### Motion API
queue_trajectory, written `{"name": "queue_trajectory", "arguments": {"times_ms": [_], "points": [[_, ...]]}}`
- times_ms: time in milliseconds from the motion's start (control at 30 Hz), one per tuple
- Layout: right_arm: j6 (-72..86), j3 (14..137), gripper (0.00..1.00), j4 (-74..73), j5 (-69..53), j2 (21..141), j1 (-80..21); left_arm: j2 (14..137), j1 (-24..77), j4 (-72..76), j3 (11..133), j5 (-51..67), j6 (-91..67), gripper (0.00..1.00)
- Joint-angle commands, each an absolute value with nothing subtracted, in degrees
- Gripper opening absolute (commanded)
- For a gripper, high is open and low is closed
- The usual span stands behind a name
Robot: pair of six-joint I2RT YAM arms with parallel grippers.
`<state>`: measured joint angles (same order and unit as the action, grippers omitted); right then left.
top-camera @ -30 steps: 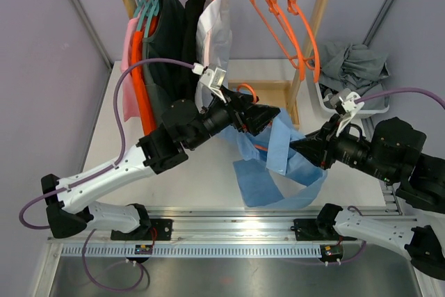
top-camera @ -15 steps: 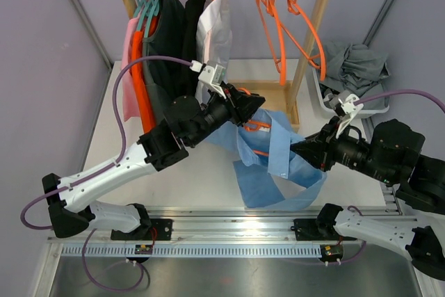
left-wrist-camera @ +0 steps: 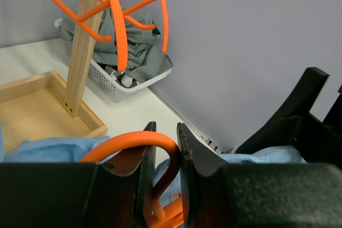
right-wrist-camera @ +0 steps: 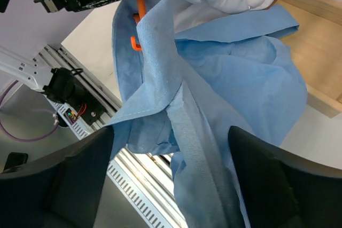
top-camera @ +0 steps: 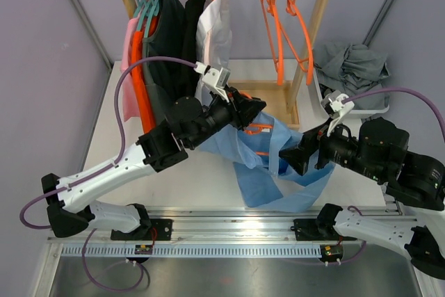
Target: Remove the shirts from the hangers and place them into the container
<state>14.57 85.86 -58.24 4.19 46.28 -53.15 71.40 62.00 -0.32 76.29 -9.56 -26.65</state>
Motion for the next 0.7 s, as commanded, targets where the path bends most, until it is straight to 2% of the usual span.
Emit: {"name": "queue_trajectory", "arguments": {"times_ms": [0, 433, 500, 533, 600, 633, 667], "points": [[13.9, 85.4, 0.99, -58.0, 6.1, 47.0, -53.3, 69.1, 62.6, 6.6, 81.9, -10.0, -27.4, 0.2], [12.7, 84.6, 1.0, -63.0, 9.7, 41.0, -53.3, 63.3, 62.6, 0.2, 86.8, -19.5, -14.4, 0.2], [12.6, 84.0, 0.93, -62.8, 9.4, 40.4, -53.3, 62.5, 62.6, 0.2, 87.1, -21.2, -12.8, 0.2], [12.6, 83.8, 0.87, -62.4, 9.4, 40.3, -53.3, 62.4, 62.6, 0.2, 87.3, -22.0, -12.3, 0.2], [12.3, 83.7, 0.38, -62.3, 9.6, 39.9, -53.3, 62.2, 62.6, -1.2, 88.1, -22.9, -11.7, 0.2], [12.4, 83.7, 0.08, -62.2, 10.5, 39.4, -53.3, 61.8, 62.6, -1.2, 88.2, -22.8, -11.5, 0.2], [12.7, 83.7, 0.0, -62.3, 11.5, 39.1, -53.3, 61.8, 62.6, -1.1, 88.2, -22.8, -11.4, 0.2]]}}
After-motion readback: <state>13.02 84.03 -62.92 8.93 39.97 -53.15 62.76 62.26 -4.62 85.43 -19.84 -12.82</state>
